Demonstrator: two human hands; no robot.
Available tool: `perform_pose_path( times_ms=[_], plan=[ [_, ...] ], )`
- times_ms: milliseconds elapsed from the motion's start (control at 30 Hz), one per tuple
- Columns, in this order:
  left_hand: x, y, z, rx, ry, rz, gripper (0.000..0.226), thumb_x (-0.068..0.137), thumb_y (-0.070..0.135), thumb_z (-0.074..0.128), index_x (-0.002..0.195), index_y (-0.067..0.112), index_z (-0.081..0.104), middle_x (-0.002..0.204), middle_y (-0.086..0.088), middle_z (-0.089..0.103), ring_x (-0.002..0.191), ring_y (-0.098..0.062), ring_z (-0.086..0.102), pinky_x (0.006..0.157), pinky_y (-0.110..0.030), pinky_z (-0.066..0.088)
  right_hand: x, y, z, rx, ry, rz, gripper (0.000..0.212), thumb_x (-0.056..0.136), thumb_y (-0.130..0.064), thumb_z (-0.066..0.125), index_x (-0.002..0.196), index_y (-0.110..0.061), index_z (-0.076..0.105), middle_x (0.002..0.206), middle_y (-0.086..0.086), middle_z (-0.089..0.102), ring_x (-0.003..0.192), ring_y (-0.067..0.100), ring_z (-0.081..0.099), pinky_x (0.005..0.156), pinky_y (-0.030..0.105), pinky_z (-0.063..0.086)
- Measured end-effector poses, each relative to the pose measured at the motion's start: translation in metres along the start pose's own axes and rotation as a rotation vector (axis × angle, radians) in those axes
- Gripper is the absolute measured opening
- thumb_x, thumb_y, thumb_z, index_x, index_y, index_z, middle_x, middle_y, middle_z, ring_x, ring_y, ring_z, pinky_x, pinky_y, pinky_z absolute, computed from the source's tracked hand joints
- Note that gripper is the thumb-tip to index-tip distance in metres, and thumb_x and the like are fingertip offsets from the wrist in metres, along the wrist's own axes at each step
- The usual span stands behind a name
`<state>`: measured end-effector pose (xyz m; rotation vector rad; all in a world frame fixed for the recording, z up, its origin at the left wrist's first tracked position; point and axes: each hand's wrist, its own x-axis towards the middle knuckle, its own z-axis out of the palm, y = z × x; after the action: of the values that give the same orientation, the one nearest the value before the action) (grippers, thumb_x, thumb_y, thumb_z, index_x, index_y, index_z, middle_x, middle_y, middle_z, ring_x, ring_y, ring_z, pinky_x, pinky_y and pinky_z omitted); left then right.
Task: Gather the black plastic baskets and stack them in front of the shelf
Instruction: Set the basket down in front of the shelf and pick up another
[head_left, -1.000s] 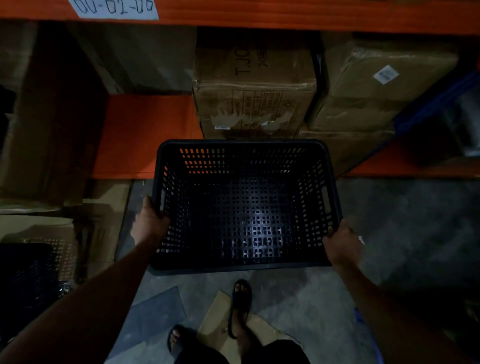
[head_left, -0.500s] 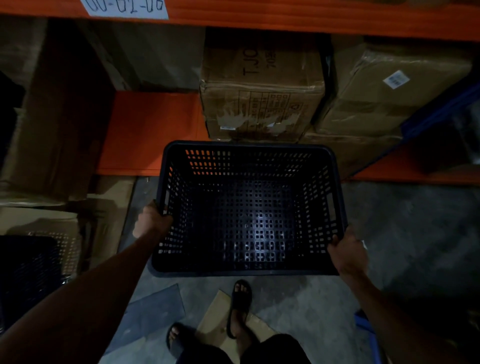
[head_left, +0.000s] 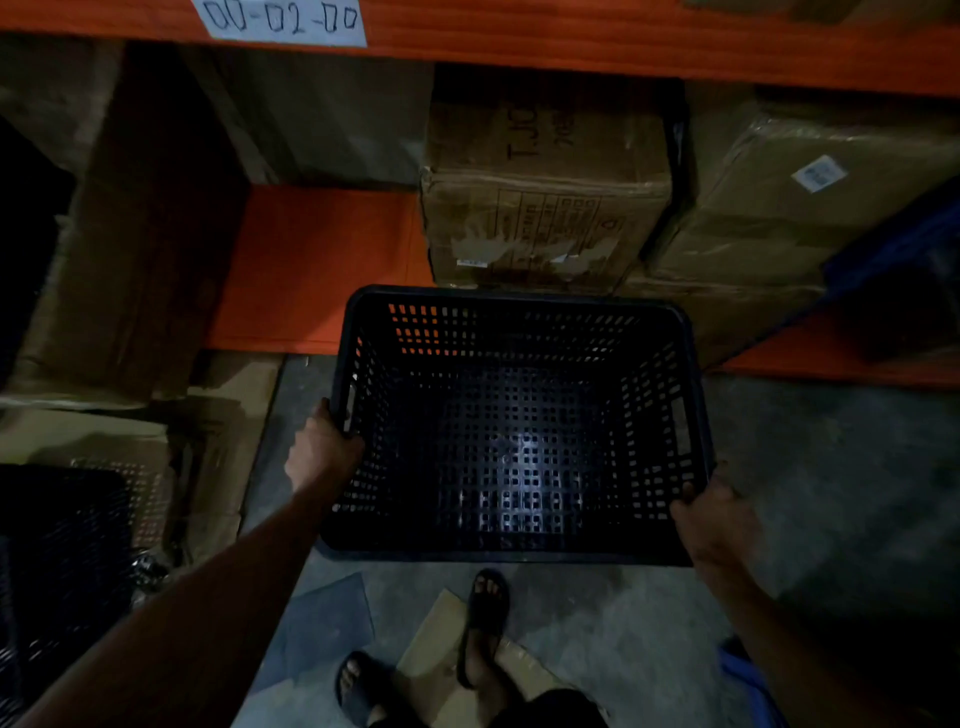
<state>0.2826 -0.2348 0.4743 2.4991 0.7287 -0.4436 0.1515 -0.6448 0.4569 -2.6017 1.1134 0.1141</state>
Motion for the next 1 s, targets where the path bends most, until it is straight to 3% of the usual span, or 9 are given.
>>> perform_pose_path(
  times_ms=[267, 433, 567, 700, 833, 1000],
  plan=[
    [0.000, -0.003, 0.000, 0.035, 0.014, 0.000, 0.048, 0.074, 0.029, 0.063, 0.119, 0.023, 0.047, 0.111, -0.018, 0.066, 0.100, -0.042, 0.064, 0.082, -0.049, 0.050, -0.002, 0.001, 0.000, -0.036, -0.061, -0.001, 0.055, 0.072, -0.015, 0.069, 0.116, -0.003, 0.038, 0.103, 0.031, 0.061, 0.088, 0.047, 0.063, 0.074, 0.045, 0.048],
    [0.000, -0.005, -0.011, 0.115, -0.059, 0.049, 0.080, 0.078, 0.055, 0.063, 0.140, 0.025, 0.022, 0.129, -0.019, 0.059, 0.113, -0.042, 0.060, 0.086, -0.049, 0.046, -0.004, 0.003, -0.011, -0.029, -0.089, -0.031, 0.068, 0.076, -0.024, 0.064, 0.132, -0.016, 0.027, 0.127, 0.024, 0.042, 0.115, 0.045, 0.046, 0.090, 0.054, 0.043],
    [-0.018, -0.010, -0.018, 0.013, -0.042, 0.068, 0.090, 0.077, 0.057, 0.062, 0.147, 0.028, 0.014, 0.145, -0.014, 0.044, 0.122, -0.043, 0.053, 0.091, -0.053, 0.044, -0.016, -0.018, -0.017, -0.215, 0.012, -0.166, 0.086, 0.076, -0.040, 0.065, 0.147, -0.028, 0.018, 0.138, 0.019, 0.033, 0.123, 0.040, 0.036, 0.099, 0.052, 0.034],
    [-0.037, -0.029, -0.035, -0.095, -0.037, 0.080, 0.080, 0.081, 0.050, 0.062, 0.146, 0.026, 0.022, 0.147, -0.013, 0.040, 0.123, -0.043, 0.051, 0.092, -0.055, 0.044, -0.032, -0.083, -0.019, -0.157, -0.024, -0.353, 0.070, 0.084, -0.050, 0.056, 0.145, -0.029, 0.028, 0.150, 0.014, 0.025, 0.135, 0.038, 0.027, 0.108, 0.055, 0.025],
    [-0.039, -0.057, -0.060, -0.196, -0.046, 0.074, 0.071, 0.085, 0.043, 0.061, 0.145, 0.022, 0.030, 0.146, -0.014, 0.041, 0.126, -0.039, 0.049, 0.098, -0.050, 0.043, -0.054, -0.163, -0.014, -0.089, -0.141, -0.580, 0.062, 0.089, -0.059, 0.045, 0.142, -0.030, 0.031, 0.147, 0.009, 0.027, 0.133, 0.034, 0.030, 0.106, 0.052, 0.026],
    [-0.014, -0.119, -0.119, -0.347, -0.078, 0.053, 0.058, 0.088, 0.032, 0.063, 0.137, 0.009, 0.040, 0.126, -0.023, 0.061, 0.117, -0.038, 0.057, 0.099, -0.042, 0.045, -0.116, -0.274, -0.006, 0.057, -0.336, -0.790, 0.058, 0.093, -0.059, 0.042, 0.143, -0.034, 0.028, 0.144, 0.004, 0.025, 0.127, 0.029, 0.037, 0.108, 0.052, 0.025]
  ],
)
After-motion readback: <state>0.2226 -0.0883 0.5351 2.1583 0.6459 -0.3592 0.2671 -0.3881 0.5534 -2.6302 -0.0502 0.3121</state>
